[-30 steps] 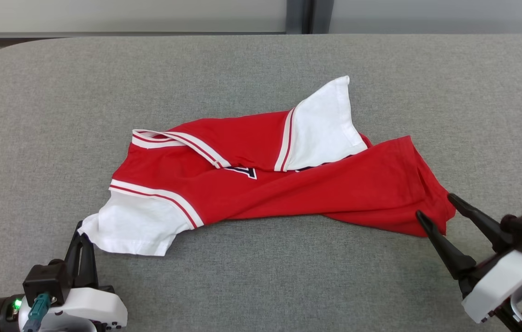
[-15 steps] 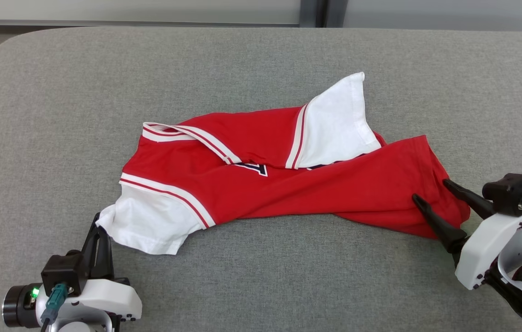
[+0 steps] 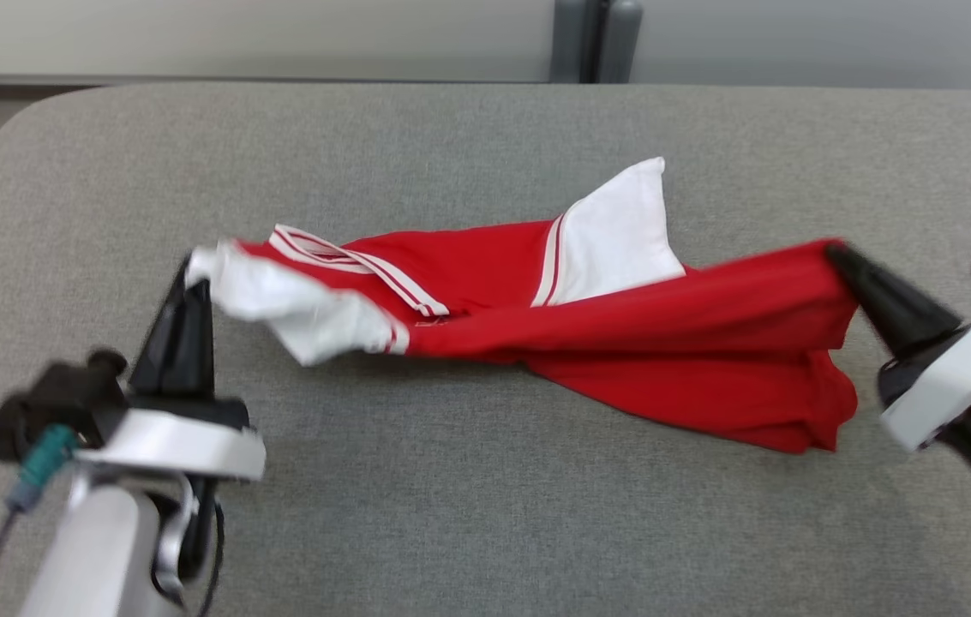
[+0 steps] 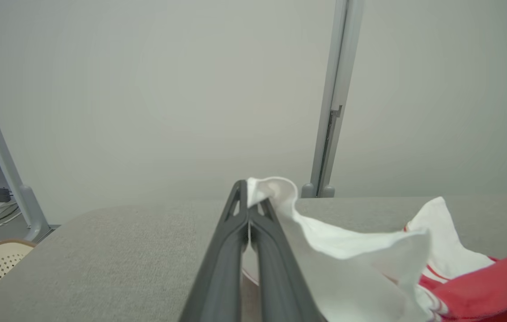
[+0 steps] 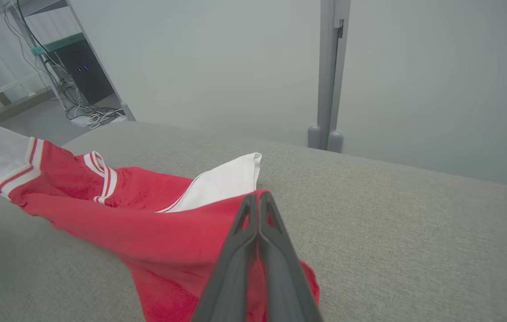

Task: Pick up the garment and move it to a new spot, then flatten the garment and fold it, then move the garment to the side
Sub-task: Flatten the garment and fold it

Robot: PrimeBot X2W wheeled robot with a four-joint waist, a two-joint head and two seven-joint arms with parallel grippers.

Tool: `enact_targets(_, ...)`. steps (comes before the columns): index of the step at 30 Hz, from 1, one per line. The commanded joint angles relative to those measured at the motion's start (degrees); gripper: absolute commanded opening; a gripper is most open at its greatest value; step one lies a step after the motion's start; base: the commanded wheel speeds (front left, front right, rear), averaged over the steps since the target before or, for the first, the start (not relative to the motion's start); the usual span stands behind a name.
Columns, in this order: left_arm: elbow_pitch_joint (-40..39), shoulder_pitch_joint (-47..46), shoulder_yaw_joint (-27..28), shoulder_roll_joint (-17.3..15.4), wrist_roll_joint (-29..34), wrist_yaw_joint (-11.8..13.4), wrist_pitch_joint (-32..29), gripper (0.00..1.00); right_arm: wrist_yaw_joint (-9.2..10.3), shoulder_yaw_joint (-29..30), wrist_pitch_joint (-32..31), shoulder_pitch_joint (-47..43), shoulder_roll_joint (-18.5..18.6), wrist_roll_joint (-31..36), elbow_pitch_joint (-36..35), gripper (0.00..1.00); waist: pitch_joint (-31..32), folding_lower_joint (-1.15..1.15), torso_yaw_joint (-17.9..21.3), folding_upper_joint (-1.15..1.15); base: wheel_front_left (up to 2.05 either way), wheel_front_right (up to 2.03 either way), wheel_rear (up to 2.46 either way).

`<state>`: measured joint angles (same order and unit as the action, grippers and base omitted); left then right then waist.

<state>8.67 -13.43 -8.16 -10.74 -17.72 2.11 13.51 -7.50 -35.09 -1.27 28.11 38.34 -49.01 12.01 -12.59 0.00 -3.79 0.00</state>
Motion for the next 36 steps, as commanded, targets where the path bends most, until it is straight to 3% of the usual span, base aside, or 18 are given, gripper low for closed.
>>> enact_targets(1, -2.29, -3.55, 0.31, -1.25, -1.43, -1.80, -1.79, 0.00, 0.03, 1.05, 0.90, 1.55, 2.23, -2.06, -0.65, 0.00, 1.70, 0.00, 0.96, 0.00, 0.00, 0.00, 0.00)
enact_targets(4, -4.64, -7.05, 0.19, -1.34, -3.55, -3.48, -5.06, 0.00, 0.03, 2.09, 1.15, 3.16, 4.07, -4.33, -1.29, 0.00, 2.75, 0.00, 1.65, 0.00, 0.00, 0.00, 0.00)
enact_targets(9, -7.32, -16.73, 0.01, -2.17, -9.36, -6.07, -15.66, 0.00, 0.03, 4.42, -0.30, 8.19, 7.92, -11.35, -2.71, 0.00, 4.55, 0.00, 3.80, 0.00, 0.00, 0.00, 0.00)
enact_targets(13, -7.46, -25.03, -0.37, -1.63, -14.19, -6.42, -25.03, 0.00, 0.03, 5.55, -2.26, 13.81, 9.91, -15.17, -2.37, 0.00, 3.77, 0.00, 5.40, 0.00, 0.00, 0.00, 0.00)
enact_targets(17, -4.20, -35.39, -0.56, -1.67, -16.71, -6.09, -31.91, 0.00, 0.03, 3.59, -4.03, 22.13, 10.80, -12.69, -0.14, 0.00, 0.42, 0.00, 6.76, 0.00, 0.00, 0.00, 0.00)
enact_targets(20, 0.54, -44.78, -0.40, -1.26, -17.58, -6.06, -34.18, 0.00, 0.03, 2.05, -3.26, 30.10, 8.83, -9.77, 3.60, 0.00, -3.76, 0.00, 7.87, 0.00, 0.00, 0.00, 0.00)
enact_targets(26, 12.38, -64.67, -2.53, -1.23, -12.90, -7.67, -28.82, 0.00, 0.03, 0.92, 2.65, 47.06, 3.38, -3.24, 15.50, 0.00, -13.99, 0.00, 9.70, 0.00, 0.00, 0.00, 0.00)
enact_targets(32, 23.58, -82.09, -4.68, 0.66, -6.81, -8.30, -12.99, 0.00, 0.03, 3.53, 15.21, 61.95, -0.38, 5.82, 28.99, 0.00, -22.20, 0.00, 10.16, 0.00, 0.00, 0.00, 0.00)
enact_targets(36, 28.17, -88.73, -5.66, 1.86, -5.80, -8.99, -2.72, 0.00, 0.03, 8.37, 16.49, 67.47, -1.22, 10.42, 29.05, 0.00, -26.23, 0.00, 9.39, 0.00, 0.00, 0.00, 0.00)
